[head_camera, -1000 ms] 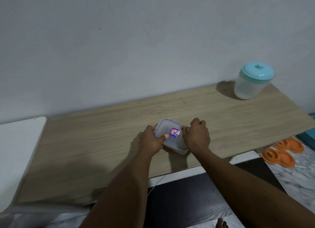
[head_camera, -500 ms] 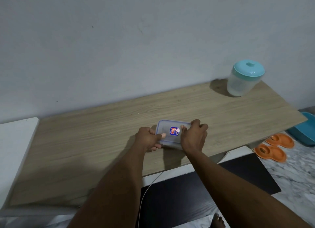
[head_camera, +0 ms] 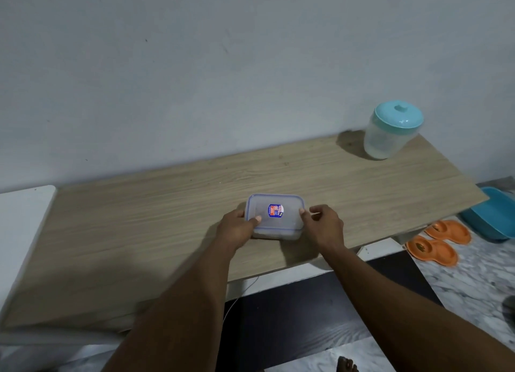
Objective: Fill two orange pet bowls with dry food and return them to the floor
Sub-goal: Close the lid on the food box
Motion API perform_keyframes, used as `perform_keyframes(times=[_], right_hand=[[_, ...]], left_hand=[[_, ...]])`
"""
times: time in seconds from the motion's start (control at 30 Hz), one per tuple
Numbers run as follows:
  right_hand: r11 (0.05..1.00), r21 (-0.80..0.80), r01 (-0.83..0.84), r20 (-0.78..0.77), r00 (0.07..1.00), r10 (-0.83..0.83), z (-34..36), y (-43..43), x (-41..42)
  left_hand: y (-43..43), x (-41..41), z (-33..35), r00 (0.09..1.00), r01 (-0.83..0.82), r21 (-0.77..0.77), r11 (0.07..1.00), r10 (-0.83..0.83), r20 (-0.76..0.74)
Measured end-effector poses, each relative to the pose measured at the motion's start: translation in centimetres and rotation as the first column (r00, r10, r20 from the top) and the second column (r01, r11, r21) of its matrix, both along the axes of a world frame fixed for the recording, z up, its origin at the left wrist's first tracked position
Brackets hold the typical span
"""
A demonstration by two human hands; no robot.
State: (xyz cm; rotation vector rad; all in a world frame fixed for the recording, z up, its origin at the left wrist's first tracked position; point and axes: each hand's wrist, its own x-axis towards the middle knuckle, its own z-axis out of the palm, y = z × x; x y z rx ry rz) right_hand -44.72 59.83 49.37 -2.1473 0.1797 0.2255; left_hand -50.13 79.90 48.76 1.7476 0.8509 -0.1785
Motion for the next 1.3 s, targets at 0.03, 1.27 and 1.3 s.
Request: perform_keyframes(times=[0.03, 1.27, 1.3], right_hand=[[1.000, 0.002, -0.022, 0.002, 1.000, 0.022, -0.1, -0.4, -0.2], [0.976, -0.137, -0.171, -0.047, 0.985, 0.166, -5.5, -42.9, 5.1], [0.974, -0.144, -0.175, -0.042, 0.984, 0.170, -7.2, -42.6, 6.2]], left_hand=[[-0.4, -0.2, -0.3, 0.999, -0.032, -0.016, 0.999, 0.033, 0.014], [-44.4, 2.1, -7.6, 0.994, -0.112, 0.041, 0.993, 0.112, 0.010], [-44.4, 3.0, -9.2, 0.993, -0.119, 0.048, 0.992, 0.118, 0.020]])
